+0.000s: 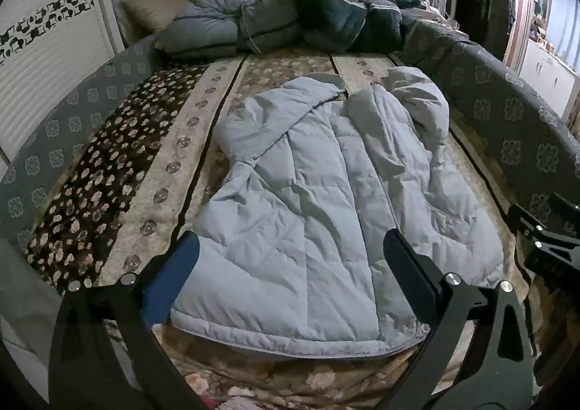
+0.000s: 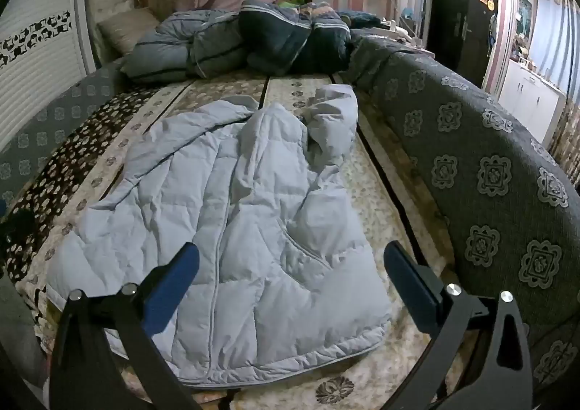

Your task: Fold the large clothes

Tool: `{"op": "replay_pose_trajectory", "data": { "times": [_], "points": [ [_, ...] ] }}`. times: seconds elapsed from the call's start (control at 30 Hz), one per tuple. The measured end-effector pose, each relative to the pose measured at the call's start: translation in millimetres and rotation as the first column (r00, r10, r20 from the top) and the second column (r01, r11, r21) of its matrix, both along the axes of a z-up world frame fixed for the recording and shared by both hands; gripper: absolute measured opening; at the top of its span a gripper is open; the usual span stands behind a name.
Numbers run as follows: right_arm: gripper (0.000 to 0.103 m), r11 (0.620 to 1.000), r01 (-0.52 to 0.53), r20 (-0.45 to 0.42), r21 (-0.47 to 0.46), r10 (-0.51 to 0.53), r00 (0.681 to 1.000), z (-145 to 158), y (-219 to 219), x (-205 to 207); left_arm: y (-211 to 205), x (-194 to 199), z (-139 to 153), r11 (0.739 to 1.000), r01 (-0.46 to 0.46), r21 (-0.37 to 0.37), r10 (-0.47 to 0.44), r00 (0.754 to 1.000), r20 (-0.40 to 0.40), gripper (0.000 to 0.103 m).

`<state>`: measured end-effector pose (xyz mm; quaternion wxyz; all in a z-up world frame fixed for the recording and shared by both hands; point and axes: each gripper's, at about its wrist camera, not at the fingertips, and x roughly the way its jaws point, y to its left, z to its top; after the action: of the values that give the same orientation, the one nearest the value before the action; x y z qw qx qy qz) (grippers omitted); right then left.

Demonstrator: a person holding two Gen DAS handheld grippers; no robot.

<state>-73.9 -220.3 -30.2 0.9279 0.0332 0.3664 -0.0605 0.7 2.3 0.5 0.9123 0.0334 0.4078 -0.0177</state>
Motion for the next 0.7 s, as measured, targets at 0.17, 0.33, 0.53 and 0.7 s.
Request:
{"op": "replay_pose_trajectory", "data": {
  "times": [0.17,0.33,0.53,0.7],
  "points": [
    [0.101,1.000,0.004,0.011,-0.012,-0.004,1.000,-0.4,2.1,-0.1,-4.1,-4.8,2.2,0.999,0.003,0.045,-0.004,1.000,0.022,0.100],
    [0.101,1.000,0.004,0.011,-0.010,-0.004,1.000,1.5,1.8,1.6,-9.3,-9.4,-8.1,0.999,-0.014,0.044,0.014,1.000,0.002,0.100],
    [0.101,1.000,-0.003,0.005,-0.012,0.003,1.000,0.5,1.6,1.5,2.0,-1.9,-9.7,0.999,-0.030,0.020,0.031,0.999,-0.044,0.100],
    [0.101,1.000,-0.004,0.012,-0.026,0.004,1.000,-2.4,7.2,-0.1,2.3,-3.6,-8.5,0.999,-0.033,0.010,0.033,0.999,-0.032,0.100]
  ]
}}
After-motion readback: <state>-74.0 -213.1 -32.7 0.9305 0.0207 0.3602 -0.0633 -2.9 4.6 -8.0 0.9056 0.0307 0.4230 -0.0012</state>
